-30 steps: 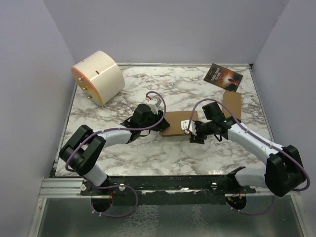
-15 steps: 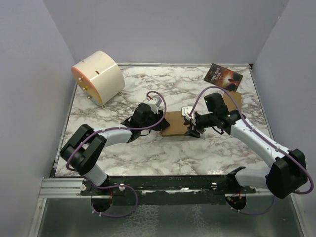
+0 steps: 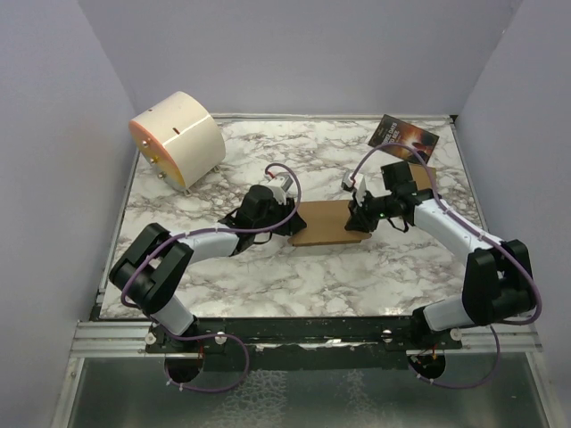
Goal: Fold the paper box
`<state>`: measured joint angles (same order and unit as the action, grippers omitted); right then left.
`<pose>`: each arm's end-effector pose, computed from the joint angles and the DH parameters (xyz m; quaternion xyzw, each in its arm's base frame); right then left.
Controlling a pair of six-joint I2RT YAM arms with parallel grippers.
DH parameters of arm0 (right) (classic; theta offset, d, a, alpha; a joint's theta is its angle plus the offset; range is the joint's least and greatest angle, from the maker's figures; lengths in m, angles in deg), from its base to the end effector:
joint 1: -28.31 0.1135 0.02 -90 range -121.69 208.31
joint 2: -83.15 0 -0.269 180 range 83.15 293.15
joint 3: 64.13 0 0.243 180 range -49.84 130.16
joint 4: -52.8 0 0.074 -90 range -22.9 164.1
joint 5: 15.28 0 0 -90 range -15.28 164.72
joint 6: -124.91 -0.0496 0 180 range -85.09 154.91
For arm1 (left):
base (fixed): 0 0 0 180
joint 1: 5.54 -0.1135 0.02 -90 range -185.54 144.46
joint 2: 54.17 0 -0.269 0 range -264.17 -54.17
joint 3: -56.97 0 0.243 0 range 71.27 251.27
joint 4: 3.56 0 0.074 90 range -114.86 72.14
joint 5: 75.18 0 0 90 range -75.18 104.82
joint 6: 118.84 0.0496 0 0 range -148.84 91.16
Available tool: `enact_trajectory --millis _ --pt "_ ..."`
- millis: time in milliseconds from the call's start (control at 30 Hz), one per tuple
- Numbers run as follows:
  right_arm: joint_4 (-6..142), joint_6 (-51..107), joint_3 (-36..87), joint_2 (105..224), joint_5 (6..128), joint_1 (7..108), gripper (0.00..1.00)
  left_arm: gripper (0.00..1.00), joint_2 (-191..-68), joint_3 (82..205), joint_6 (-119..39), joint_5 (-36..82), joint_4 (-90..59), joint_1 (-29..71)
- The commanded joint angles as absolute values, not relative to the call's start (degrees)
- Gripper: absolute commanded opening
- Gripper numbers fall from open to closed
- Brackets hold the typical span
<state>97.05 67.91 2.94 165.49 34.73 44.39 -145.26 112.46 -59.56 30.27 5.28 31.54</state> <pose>0.2558 0.1069 0.2196 -0.4583 0.7874 0.2900 0.2929 0.2565 -0.2104 0.1862 0.1172 0.8386 -0.3848 0.3674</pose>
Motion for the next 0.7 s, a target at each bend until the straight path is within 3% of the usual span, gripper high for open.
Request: enact_trajectory --millis 0,167,367,533,667 --pt "95.71 65.26 3.11 163.98 36.77 42.51 0.15 0.32 -145.28 113.80 -58.68 31.55 0.07 31.21" --pt "95.88 63.91 2.63 163.09 33.76 39.61 0.16 0.35 -143.67 114.91 -59.26 32.20 -0.72 31.03" --pt "95.64 59.66 2.52 162.90 27.68 33.70 0.34 0.42 -138.02 114.37 -61.09 30.54 -1.63 30.39" --pt "95.92 55.95 2.11 164.50 23.44 30.24 0.39 0.52 -133.82 111.08 -64.75 29.03 -2.41 28.84" --pt "95.52 53.12 2.24 167.28 23.22 30.07 0.42 0.53 -133.88 109.24 -68.18 30.08 -3.79 27.87"
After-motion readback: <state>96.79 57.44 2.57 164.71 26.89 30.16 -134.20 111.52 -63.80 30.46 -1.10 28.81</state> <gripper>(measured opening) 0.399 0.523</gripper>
